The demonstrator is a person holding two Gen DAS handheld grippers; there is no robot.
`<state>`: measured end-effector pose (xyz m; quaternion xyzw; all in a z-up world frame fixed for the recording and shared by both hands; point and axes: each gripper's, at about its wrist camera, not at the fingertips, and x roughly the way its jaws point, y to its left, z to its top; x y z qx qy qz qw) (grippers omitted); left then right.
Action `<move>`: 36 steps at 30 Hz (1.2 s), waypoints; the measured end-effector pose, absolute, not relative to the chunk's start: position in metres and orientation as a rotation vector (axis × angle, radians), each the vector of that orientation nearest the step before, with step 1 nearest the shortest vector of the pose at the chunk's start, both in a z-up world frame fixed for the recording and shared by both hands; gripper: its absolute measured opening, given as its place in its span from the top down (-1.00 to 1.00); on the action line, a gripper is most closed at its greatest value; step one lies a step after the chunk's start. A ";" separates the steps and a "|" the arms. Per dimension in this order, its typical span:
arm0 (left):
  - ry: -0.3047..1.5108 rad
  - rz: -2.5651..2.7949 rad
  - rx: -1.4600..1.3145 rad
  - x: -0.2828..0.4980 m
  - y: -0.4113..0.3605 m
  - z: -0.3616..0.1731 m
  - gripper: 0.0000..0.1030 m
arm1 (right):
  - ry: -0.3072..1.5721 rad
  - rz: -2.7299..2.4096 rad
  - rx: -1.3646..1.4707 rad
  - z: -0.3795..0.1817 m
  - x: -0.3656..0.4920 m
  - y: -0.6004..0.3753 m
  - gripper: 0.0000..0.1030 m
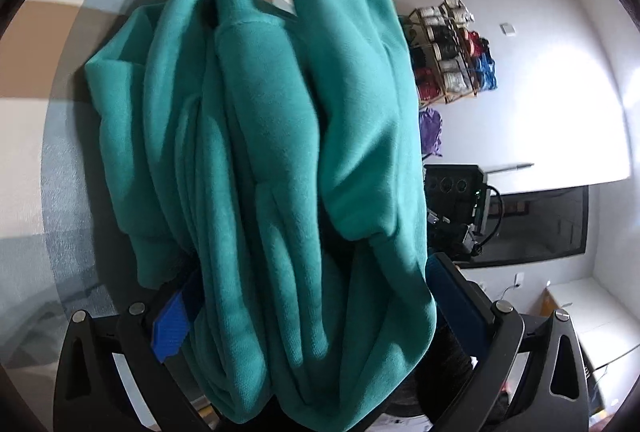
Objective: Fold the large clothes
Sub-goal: 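Lift the hoodie bundle with both grippers and carry it off the bed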
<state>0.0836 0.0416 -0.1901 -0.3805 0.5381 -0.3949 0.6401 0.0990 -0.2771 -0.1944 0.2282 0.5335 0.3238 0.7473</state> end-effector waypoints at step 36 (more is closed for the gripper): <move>1.411 -0.857 -0.894 0.091 0.041 -0.205 -0.97 | 1.137 0.764 0.591 -0.206 0.071 -0.275 -0.80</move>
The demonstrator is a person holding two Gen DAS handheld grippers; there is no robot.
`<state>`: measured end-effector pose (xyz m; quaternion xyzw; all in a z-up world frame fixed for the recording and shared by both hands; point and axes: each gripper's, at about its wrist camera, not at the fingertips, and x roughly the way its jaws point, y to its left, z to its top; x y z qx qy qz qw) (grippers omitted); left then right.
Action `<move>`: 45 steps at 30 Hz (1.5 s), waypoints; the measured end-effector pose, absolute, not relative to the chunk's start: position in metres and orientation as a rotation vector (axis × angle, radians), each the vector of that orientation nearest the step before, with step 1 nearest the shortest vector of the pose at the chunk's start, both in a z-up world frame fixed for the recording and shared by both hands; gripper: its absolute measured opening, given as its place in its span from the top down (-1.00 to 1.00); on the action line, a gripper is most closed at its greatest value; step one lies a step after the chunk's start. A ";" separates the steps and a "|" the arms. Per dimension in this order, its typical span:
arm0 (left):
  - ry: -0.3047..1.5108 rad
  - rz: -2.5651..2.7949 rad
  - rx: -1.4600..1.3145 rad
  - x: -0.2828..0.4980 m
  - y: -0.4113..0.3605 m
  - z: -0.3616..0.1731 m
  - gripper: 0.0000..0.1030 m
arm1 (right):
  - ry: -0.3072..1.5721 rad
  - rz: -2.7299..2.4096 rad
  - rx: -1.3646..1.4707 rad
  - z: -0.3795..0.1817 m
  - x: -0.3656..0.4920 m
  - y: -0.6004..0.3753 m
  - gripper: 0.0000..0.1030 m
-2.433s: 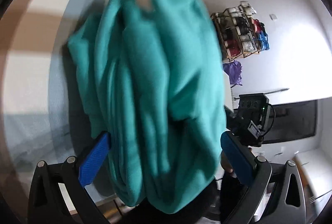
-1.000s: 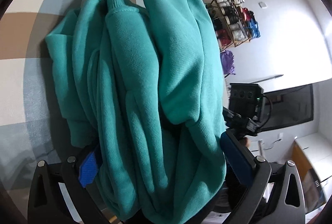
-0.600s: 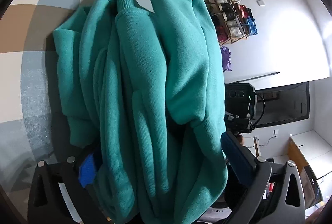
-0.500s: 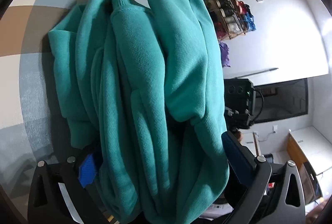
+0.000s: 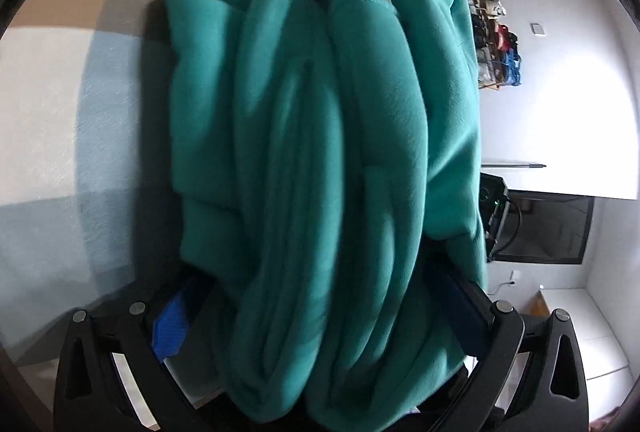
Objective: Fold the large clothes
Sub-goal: 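Lift the hoodie bundle with both grippers and carry it off the bed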
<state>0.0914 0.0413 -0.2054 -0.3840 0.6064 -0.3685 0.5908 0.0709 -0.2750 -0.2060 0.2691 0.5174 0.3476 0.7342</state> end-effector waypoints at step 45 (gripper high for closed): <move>1.199 -1.035 -0.843 0.071 0.012 -0.151 -0.45 | 0.927 0.848 0.660 -0.190 0.028 -0.304 -0.44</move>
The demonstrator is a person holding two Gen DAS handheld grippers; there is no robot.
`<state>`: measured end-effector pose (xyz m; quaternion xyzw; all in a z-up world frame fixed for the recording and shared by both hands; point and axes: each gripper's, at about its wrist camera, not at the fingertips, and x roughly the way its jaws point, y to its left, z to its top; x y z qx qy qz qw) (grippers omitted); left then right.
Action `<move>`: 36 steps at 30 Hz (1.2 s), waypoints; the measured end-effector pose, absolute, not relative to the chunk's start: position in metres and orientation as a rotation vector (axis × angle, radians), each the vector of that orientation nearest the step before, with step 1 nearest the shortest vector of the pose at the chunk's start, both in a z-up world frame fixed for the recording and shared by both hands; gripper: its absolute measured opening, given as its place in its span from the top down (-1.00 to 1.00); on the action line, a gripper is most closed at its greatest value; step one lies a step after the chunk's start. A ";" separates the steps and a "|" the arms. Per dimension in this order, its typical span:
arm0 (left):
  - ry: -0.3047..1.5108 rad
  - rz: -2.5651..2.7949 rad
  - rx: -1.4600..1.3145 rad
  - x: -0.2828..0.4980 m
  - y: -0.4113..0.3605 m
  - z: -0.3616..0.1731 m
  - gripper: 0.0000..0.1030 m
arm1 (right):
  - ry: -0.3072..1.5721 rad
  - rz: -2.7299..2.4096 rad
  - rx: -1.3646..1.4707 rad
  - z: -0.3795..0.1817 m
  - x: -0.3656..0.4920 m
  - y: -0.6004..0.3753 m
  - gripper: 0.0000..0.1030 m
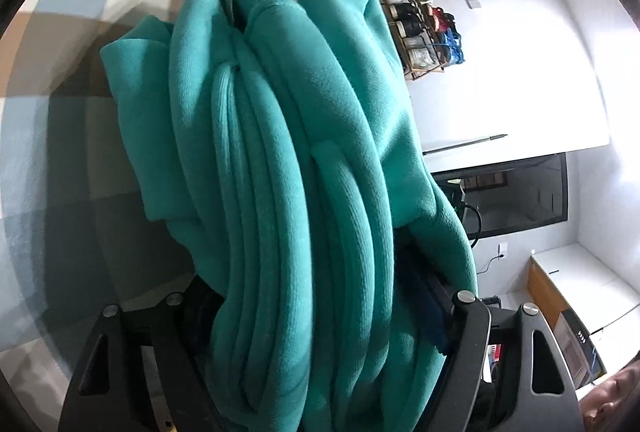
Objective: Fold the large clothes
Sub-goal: 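Lift the hoodie bundle with both grippers and carry it off the bed, then lower the hoodie bundle onto the grey bench with both grippers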
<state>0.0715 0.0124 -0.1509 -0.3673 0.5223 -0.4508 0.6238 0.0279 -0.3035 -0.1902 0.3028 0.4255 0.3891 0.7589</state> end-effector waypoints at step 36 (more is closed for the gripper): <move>1.075 -1.429 -0.630 0.079 -0.353 -0.056 -0.47 | 0.708 0.439 0.468 -0.004 -0.078 -0.643 -0.44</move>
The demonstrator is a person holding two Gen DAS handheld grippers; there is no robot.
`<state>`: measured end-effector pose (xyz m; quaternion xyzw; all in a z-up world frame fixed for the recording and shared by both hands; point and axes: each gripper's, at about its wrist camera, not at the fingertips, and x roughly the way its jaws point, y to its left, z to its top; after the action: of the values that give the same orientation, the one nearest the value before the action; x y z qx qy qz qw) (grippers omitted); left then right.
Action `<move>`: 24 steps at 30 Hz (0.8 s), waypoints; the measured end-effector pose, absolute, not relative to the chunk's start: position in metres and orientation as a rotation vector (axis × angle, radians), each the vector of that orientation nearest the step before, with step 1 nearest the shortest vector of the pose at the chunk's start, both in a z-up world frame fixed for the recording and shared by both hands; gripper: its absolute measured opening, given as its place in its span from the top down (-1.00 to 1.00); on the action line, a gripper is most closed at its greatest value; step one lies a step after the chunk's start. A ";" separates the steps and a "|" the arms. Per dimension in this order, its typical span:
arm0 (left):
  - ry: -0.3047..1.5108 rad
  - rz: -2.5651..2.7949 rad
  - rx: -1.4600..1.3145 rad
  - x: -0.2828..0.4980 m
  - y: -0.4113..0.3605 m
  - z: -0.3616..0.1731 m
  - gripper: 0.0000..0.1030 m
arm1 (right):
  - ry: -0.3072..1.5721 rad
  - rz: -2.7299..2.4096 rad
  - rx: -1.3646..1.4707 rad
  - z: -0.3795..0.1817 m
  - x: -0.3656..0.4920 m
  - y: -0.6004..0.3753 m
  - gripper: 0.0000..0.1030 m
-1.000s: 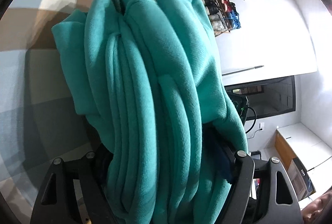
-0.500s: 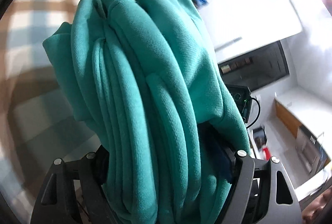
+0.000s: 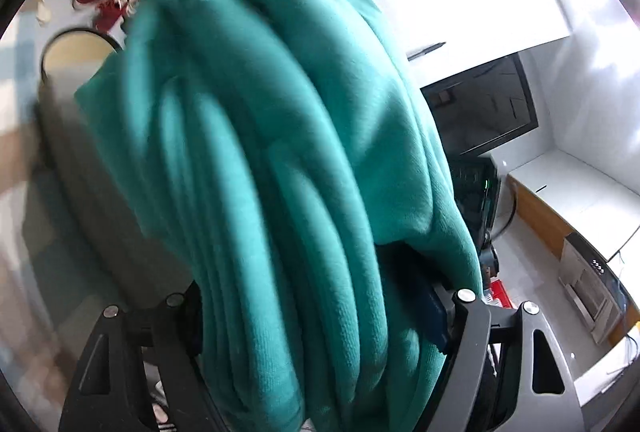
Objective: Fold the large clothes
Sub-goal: 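Lower the hoodie bundle onto the grey bench with both grippers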
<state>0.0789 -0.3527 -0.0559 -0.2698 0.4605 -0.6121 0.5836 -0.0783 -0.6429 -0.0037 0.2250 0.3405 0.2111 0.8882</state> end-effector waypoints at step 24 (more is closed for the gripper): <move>1.110 -1.132 -0.467 0.051 -0.325 -0.122 -0.58 | 0.809 0.156 0.169 -0.007 -0.111 -0.641 -0.55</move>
<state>0.0505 -0.3250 -0.1219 -0.2076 0.4939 -0.5038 0.6776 -0.1108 -0.6406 -0.0066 0.0821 0.3928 0.0758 0.9128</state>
